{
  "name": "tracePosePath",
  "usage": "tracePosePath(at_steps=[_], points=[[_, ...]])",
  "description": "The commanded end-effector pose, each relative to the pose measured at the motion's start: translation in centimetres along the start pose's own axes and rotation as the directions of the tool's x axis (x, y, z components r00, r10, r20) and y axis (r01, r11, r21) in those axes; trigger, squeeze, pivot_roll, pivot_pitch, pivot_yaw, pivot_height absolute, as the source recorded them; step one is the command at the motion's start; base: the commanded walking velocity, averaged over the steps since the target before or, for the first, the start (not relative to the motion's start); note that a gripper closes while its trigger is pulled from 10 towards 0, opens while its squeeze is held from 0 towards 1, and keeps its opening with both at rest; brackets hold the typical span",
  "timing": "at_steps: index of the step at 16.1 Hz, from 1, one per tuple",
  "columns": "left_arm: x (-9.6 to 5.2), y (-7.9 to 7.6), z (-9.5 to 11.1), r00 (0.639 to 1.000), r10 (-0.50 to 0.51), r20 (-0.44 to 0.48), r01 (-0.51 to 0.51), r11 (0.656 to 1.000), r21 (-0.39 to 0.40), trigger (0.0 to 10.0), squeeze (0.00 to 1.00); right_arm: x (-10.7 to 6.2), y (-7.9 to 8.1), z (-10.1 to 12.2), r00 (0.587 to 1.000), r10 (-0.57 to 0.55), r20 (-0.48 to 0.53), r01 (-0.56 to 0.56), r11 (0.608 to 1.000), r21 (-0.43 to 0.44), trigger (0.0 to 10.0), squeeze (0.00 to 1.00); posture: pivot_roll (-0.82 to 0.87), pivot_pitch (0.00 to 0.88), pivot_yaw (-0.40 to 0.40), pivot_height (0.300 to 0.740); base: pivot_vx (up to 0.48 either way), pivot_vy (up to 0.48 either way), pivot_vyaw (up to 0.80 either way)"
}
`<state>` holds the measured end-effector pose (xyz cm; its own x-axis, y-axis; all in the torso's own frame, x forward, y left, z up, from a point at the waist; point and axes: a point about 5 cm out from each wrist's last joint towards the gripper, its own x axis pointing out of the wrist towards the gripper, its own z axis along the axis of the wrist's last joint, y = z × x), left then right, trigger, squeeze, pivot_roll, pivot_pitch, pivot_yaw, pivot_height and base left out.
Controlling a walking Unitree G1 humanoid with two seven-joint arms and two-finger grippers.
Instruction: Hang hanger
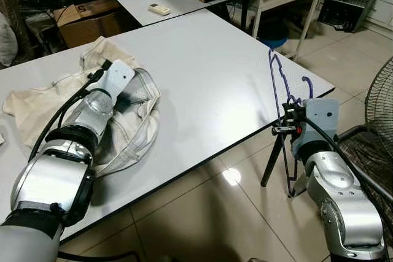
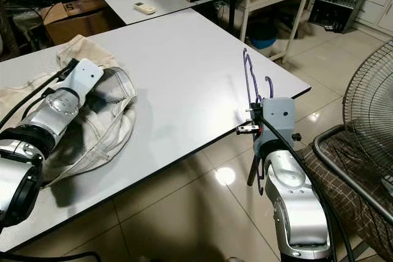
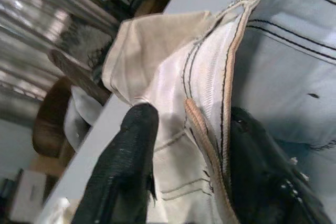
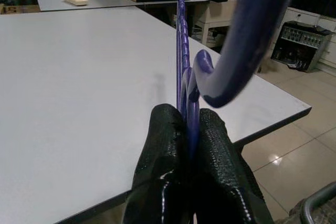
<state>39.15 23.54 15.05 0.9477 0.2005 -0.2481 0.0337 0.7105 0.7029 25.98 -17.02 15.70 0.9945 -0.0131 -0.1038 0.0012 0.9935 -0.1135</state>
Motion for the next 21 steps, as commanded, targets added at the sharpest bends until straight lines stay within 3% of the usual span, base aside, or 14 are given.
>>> tracePosePath(at_steps=[1,4,7,13,16,19,20,21], points=[[-0.2,0.3,-1.9,0.996,-0.02,-0.082,0.016,0.999,-0.048,0.0,0.0,0.1,-0.3,0.2,1.0,-0.023,0.019,0.023,1.0,0.001,10.0,0.0,-0.13,0.0,0.122,0.74,0.0,0.0,0.0],[-0.3,0.4,-2.7,0.991,-0.044,-0.124,0.03,0.993,-0.117,0.0,0.0,0.1,-0.4,0.2,0.999,-0.029,0.019,0.029,1.0,0.005,10.0,0.0,-0.13,0.0,0.121,0.74,0.0,0.0,0.0],[-0.3,0.4,-2.8,0.989,-0.063,-0.131,0.03,0.97,-0.24,0.0,0.0,0.2,-0.5,0.2,0.999,-0.031,0.021,0.031,0.999,0.007,10.0,0.0,-0.12,0.0,0.118,0.74,0.0,0.0,0.0],[-0.1,0.6,-1.8,0.994,-0.084,-0.073,0.046,0.905,-0.422,0.0,0.0,0.2,-0.8,0.1,0.999,-0.042,0.028,0.042,0.999,0.013,10.0,0.0,-0.11,0.0,0.13,0.74,0.0,0.0,0.0],[0.1,0.5,0.9,0.989,-0.134,0.066,0.148,0.821,-0.552,0.0,0.0,-0.3,-0.2,1.2,0.99,0.101,0.101,-0.106,0.993,0.045,10.0,0.0,-0.09,0.0,0.141,0.74,0.0,0.0,0.0],[0.2,1.5,3.7,0.972,-0.157,0.174,0.228,0.808,-0.544,0.0,0.0,-1.5,1.0,2.9,0.94,0.288,0.181,-0.316,0.937,0.151,10.0,0.0,-0.08,0.0,0.148,0.74,0.0,0.0,0.0],[0.0,2.8,6.4,0.95,-0.155,0.27,0.27,0.843,-0.466,0.0,0.0,-2.0,1.9,3.4,0.895,0.406,0.187,-0.44,0.875,0.204,10.0,0.0,-0.08,0.0,0.147,0.74,0.0,0.0,0.0],[-0.1,3.3,7.3,0.94,-0.151,0.306,0.274,0.869,-0.413,0.0,0.0,-2.1,2.2,3.3,0.879,0.443,0.177,-0.475,0.852,0.22,10.0,0.0,-0.08,0.0,0.147,0.74,0.0,0.0,0.0]])
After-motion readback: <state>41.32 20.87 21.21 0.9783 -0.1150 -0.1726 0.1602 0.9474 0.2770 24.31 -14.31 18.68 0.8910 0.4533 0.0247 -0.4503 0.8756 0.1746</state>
